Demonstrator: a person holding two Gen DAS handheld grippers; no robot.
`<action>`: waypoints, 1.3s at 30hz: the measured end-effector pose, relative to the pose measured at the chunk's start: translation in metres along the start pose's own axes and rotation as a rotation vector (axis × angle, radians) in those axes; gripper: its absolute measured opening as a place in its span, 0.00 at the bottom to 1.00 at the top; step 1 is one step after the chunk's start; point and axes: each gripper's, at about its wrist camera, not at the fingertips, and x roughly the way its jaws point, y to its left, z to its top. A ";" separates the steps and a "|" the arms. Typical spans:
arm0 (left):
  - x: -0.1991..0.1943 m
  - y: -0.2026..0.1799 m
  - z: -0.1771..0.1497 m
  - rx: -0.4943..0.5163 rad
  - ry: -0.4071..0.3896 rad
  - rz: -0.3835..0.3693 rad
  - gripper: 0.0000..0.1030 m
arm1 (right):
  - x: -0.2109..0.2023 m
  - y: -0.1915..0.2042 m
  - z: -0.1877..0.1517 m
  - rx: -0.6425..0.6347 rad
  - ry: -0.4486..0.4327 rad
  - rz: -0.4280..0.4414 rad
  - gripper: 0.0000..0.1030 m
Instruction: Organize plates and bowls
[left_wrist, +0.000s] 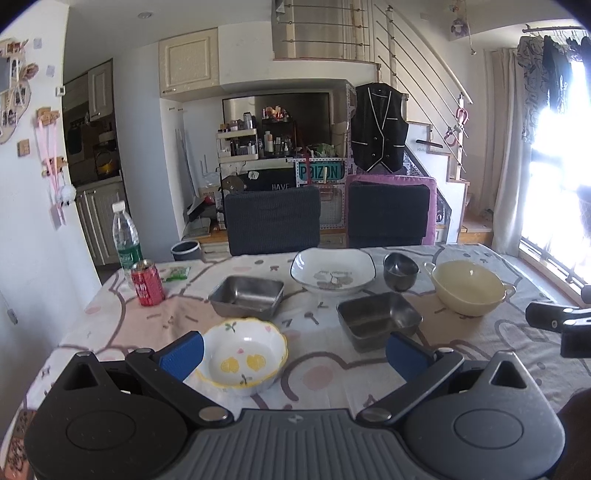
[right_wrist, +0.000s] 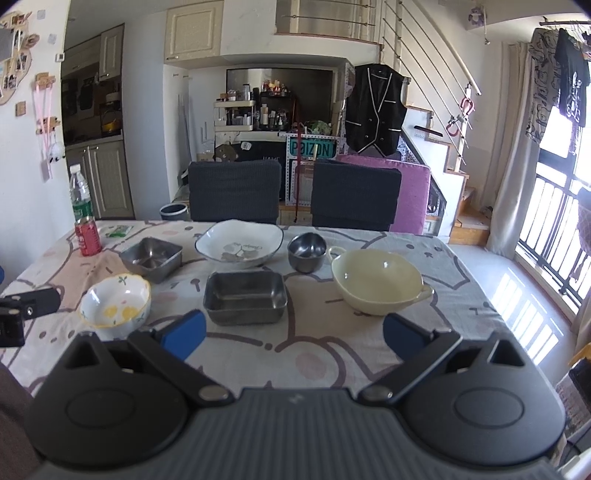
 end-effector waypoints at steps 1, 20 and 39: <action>0.000 0.000 0.007 0.008 -0.007 0.000 1.00 | 0.000 -0.002 0.004 0.011 -0.003 0.009 1.00; 0.077 0.023 0.113 0.036 -0.179 0.048 1.00 | 0.075 -0.022 0.115 0.044 -0.122 0.068 1.00; 0.275 0.046 0.164 0.007 0.003 -0.147 1.00 | 0.267 -0.023 0.168 0.308 -0.051 0.214 1.00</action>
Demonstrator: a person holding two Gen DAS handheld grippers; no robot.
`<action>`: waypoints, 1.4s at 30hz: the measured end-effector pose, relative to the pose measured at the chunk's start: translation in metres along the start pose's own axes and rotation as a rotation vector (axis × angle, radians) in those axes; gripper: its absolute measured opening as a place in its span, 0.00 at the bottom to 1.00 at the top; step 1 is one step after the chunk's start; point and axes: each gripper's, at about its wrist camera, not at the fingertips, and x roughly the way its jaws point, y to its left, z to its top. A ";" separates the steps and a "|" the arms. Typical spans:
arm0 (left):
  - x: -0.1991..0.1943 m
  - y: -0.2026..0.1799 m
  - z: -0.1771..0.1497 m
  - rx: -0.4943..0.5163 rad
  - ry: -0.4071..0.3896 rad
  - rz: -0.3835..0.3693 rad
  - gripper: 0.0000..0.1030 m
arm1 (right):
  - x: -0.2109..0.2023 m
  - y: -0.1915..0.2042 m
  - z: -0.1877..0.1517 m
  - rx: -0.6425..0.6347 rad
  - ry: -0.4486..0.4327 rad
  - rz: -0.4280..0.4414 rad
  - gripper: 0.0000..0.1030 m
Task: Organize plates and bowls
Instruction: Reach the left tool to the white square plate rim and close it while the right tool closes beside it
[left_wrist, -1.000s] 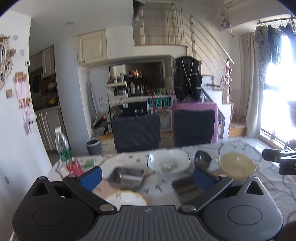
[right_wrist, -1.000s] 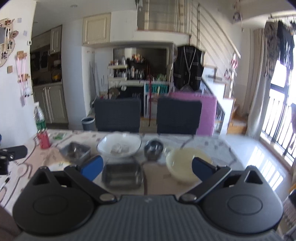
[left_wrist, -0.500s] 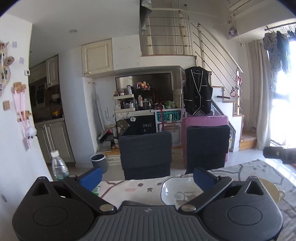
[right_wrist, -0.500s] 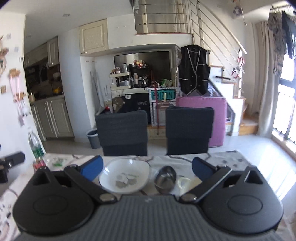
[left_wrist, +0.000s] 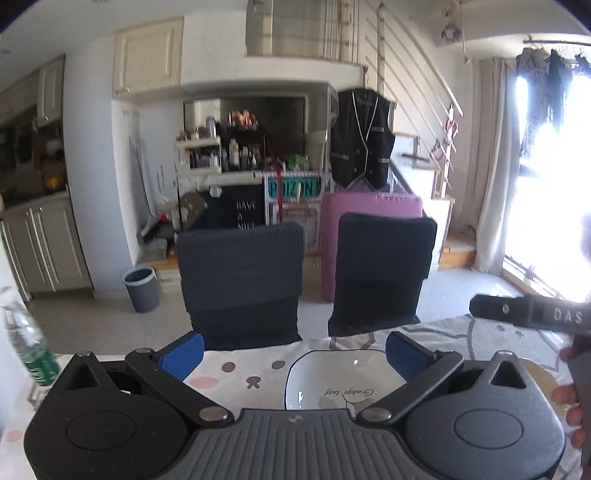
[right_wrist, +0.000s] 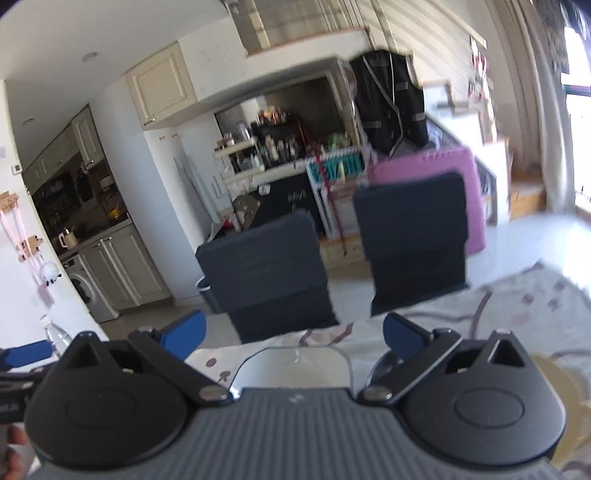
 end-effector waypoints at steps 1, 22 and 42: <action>0.012 0.002 0.000 0.000 0.016 -0.005 1.00 | 0.010 -0.004 -0.001 0.023 0.019 0.007 1.00; 0.162 0.043 -0.032 -0.081 0.362 -0.066 0.68 | 0.123 -0.069 -0.061 0.465 0.396 -0.002 0.37; 0.201 0.043 -0.065 -0.117 0.470 -0.096 0.08 | 0.142 -0.049 -0.064 0.357 0.442 -0.073 0.07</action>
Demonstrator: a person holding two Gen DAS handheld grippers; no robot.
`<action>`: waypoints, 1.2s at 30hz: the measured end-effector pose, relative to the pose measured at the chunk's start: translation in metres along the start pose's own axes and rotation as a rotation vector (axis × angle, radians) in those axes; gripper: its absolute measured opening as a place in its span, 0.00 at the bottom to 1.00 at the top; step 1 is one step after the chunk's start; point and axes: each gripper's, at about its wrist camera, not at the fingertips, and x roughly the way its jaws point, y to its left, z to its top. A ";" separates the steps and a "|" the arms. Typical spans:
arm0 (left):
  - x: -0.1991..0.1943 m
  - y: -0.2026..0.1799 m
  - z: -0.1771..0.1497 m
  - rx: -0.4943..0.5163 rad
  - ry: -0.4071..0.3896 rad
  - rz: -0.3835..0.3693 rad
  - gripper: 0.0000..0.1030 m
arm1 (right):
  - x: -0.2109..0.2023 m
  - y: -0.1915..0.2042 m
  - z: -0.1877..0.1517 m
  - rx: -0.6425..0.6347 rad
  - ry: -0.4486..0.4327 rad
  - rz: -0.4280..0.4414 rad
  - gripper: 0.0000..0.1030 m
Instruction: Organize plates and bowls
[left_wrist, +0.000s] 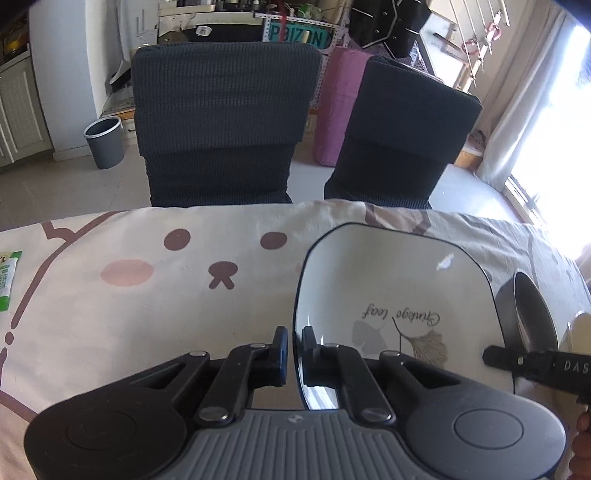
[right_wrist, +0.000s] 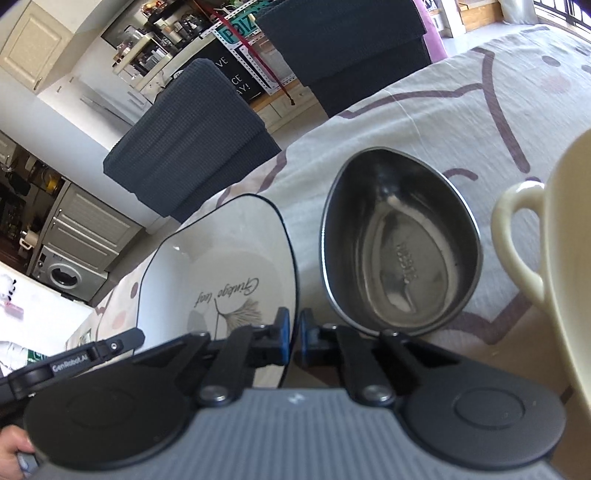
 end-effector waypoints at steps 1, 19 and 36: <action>-0.001 0.000 -0.003 0.017 -0.001 0.001 0.08 | 0.001 -0.002 0.001 -0.008 0.000 0.002 0.07; 0.006 0.004 -0.012 -0.035 0.045 -0.023 0.13 | 0.012 0.002 0.006 -0.129 0.019 0.003 0.06; -0.043 -0.009 -0.022 -0.083 -0.085 0.002 0.09 | 0.000 0.017 0.004 -0.252 -0.029 -0.014 0.10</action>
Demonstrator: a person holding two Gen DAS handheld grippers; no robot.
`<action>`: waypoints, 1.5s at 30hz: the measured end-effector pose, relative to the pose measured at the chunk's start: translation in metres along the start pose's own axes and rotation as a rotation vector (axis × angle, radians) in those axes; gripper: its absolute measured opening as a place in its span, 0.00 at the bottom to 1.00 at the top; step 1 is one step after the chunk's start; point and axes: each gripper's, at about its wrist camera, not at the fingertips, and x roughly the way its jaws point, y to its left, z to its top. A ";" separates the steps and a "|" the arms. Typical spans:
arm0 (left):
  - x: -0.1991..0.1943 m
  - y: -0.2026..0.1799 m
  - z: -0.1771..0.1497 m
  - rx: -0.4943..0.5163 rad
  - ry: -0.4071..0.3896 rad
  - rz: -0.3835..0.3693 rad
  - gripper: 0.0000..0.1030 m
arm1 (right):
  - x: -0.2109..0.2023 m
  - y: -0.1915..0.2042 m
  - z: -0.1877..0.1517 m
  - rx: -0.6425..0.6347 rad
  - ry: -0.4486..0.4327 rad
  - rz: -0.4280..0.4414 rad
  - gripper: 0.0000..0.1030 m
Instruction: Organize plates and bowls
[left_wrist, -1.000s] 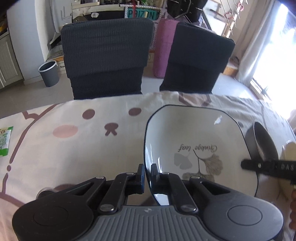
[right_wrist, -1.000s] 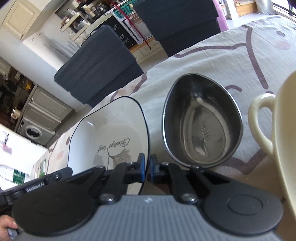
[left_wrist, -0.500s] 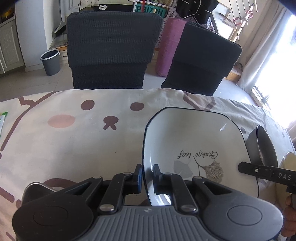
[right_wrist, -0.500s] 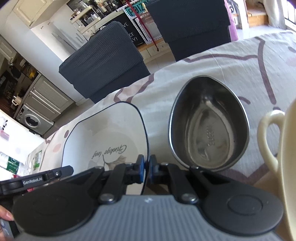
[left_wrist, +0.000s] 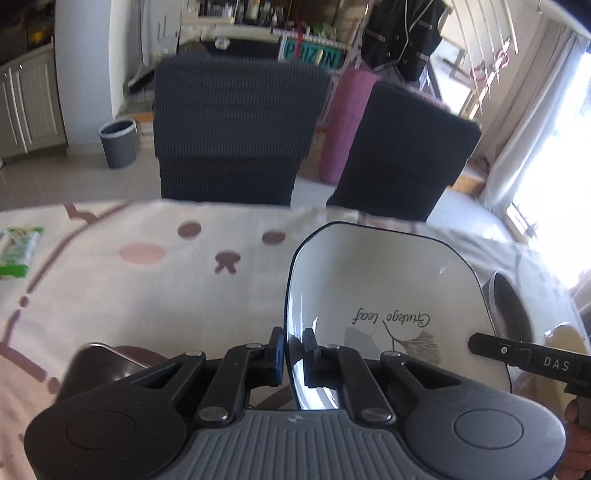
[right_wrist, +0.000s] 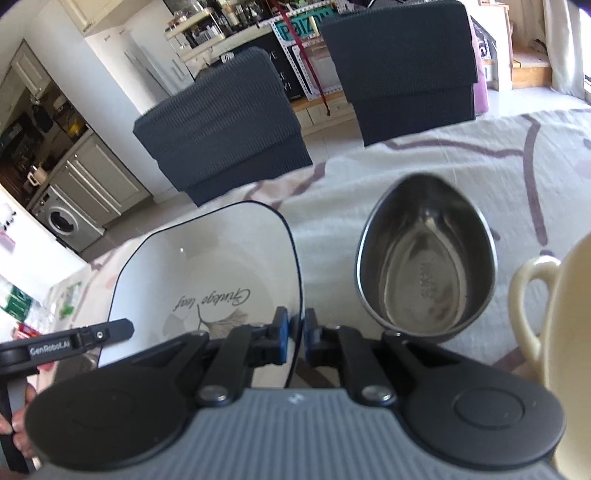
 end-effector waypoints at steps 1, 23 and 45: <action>-0.010 -0.002 0.001 -0.005 -0.017 -0.006 0.09 | -0.006 0.001 0.001 -0.003 -0.008 0.009 0.10; -0.236 -0.055 -0.093 -0.008 -0.210 -0.138 0.08 | -0.242 0.020 -0.058 -0.094 -0.176 0.135 0.08; -0.146 -0.054 -0.233 -0.162 0.203 -0.147 0.07 | -0.198 -0.043 -0.176 -0.055 0.244 -0.020 0.09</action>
